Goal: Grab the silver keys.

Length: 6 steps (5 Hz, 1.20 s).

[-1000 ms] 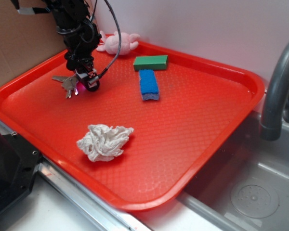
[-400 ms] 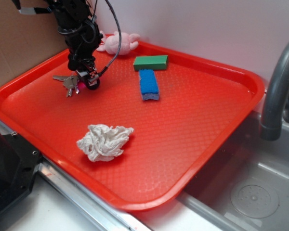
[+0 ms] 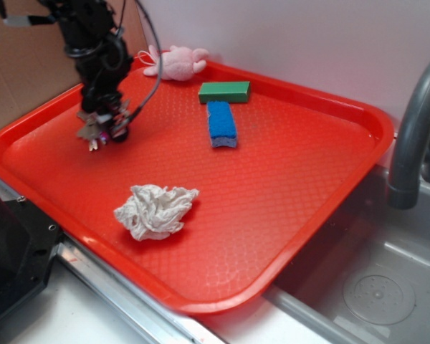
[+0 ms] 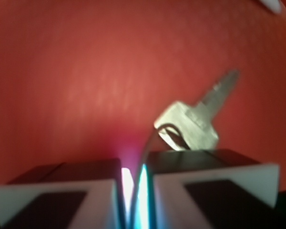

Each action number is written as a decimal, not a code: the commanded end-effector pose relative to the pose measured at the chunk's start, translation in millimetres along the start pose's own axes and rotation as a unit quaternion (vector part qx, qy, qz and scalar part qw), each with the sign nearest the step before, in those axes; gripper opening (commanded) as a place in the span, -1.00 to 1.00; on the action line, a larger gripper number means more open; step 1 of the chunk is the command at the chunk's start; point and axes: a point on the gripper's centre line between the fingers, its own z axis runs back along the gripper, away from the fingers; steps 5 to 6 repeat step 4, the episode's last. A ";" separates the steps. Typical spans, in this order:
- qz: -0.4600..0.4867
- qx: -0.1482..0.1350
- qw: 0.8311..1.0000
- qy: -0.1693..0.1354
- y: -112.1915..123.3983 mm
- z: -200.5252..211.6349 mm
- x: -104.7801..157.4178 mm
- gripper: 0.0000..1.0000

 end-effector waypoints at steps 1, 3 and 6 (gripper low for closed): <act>0.099 -0.018 0.994 -0.044 -24.7 102.5 7.1 -1.00; 0.117 -0.072 0.988 -0.077 -32.0 205.5 14.7 -1.00; 0.118 -0.085 0.985 -0.091 -36.1 215.8 16.3 -1.00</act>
